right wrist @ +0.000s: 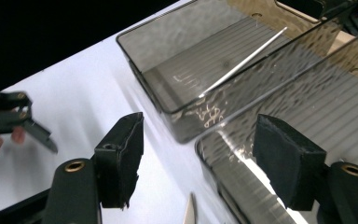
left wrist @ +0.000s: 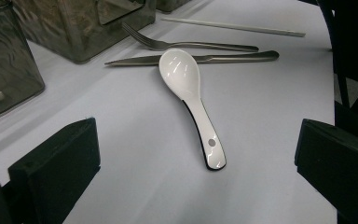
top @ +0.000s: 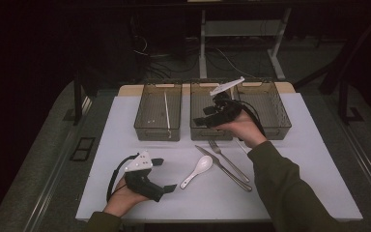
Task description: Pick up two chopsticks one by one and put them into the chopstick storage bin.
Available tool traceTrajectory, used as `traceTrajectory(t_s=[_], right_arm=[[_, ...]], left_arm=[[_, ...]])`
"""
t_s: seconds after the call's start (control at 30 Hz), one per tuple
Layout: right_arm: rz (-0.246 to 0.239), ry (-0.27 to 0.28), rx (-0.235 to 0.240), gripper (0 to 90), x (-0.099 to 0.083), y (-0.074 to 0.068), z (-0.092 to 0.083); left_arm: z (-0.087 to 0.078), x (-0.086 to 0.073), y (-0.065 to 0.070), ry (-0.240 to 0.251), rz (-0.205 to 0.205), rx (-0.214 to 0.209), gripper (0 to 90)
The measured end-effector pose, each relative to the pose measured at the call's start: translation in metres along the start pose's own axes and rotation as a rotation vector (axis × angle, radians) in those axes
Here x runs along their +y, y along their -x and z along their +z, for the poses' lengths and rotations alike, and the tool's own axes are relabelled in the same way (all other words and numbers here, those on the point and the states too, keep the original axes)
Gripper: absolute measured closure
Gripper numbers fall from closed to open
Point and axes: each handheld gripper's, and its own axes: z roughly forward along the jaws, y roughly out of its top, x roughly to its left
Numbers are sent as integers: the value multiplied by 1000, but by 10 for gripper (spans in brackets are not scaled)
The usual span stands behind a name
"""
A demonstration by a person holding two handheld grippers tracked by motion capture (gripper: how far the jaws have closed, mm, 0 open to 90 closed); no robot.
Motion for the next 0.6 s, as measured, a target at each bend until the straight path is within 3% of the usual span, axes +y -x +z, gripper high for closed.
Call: traceTrajectory(t_s=[0.3, 0.6], right_arm=[[-16, 20, -14, 286, -24, -5, -23], [2, 35, -25, 348, -59, -2, -43]], left_arm=[[1, 0, 0, 8, -11, 7, 0], [1, -1, 0, 0, -9, 6, 0]])
